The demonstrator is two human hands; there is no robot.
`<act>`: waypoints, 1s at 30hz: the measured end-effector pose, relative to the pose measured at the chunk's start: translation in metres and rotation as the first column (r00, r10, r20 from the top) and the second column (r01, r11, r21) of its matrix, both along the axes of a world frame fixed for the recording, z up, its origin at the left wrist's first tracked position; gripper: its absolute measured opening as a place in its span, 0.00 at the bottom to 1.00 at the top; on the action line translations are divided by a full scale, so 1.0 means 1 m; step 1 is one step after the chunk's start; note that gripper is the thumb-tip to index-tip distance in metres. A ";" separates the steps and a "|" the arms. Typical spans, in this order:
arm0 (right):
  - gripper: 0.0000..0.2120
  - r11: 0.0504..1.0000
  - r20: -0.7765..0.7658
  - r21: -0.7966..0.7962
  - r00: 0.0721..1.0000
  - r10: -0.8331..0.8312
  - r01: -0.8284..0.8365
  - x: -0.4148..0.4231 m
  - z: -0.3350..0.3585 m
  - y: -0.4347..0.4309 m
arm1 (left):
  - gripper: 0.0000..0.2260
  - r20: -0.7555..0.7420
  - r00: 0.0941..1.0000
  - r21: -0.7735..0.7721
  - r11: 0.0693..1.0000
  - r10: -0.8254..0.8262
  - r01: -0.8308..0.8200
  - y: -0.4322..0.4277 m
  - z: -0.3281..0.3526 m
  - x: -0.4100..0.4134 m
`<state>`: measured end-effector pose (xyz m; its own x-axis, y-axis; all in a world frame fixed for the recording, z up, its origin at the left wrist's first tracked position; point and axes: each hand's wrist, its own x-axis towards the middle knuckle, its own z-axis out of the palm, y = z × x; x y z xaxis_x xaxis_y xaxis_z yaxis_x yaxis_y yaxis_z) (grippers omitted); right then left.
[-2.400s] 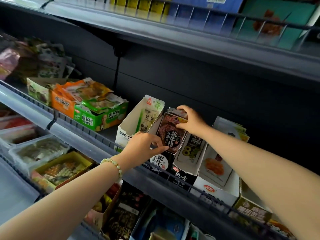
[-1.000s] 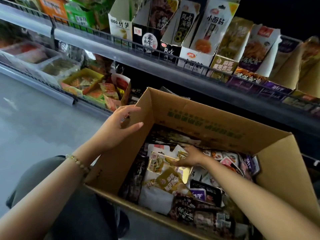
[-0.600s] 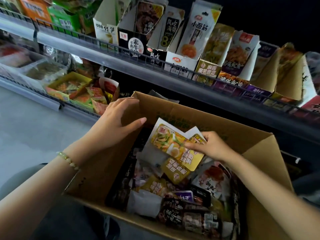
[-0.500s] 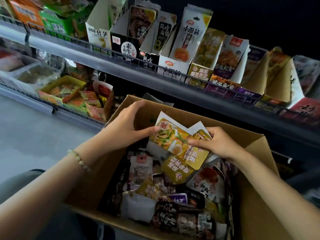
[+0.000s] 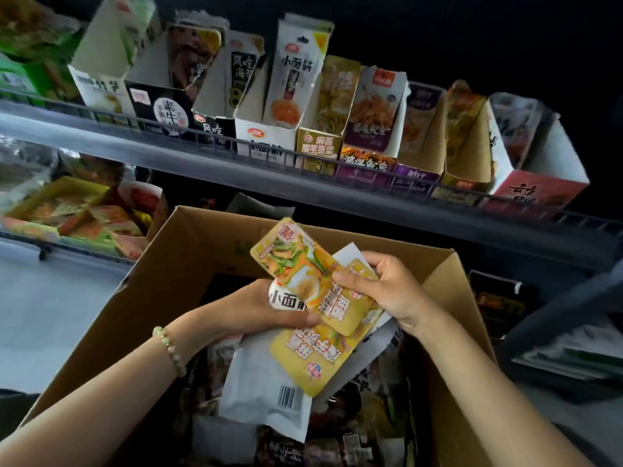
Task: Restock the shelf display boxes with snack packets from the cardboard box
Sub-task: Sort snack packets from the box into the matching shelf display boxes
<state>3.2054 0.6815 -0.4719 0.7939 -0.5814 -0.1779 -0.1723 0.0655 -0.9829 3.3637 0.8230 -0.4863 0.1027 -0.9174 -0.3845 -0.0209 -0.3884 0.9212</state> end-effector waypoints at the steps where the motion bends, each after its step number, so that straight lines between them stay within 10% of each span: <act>1: 0.11 1.000 0.000 -0.013 1.000 0.011 -0.011 0.000 -0.001 0.000 | 0.13 -0.010 1.000 0.013 1.000 -0.013 0.014 0.001 -0.001 -0.001; 9: 0.07 0.971 0.074 -0.150 0.981 -0.177 0.187 -0.010 0.007 -0.014 | 0.16 -0.061 0.992 0.048 0.993 0.110 -0.107 0.011 0.005 0.007; 15: 0.09 0.921 0.239 0.282 0.910 -0.339 0.269 -0.012 0.014 -0.009 | 0.10 -0.151 0.830 -0.073 0.831 0.537 -0.552 0.012 0.011 0.016; 23: 0.07 0.992 0.008 -0.013 0.992 -0.125 0.125 0.014 -0.019 0.033 | 0.05 -0.007 0.860 -0.127 0.853 0.510 -0.506 0.010 0.006 -0.003; 30: 0.11 0.959 0.008 0.143 0.969 -0.249 0.245 0.015 -0.024 0.028 | 0.16 -0.150 0.864 -0.115 0.859 0.481 -0.498 0.010 0.012 -0.002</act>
<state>3.2200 0.7093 -0.4960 0.6343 -0.7307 -0.2525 -0.1081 0.2396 -0.9648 3.3622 0.8331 -0.4739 0.5175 -0.8058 -0.2879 0.2439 -0.1835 0.9523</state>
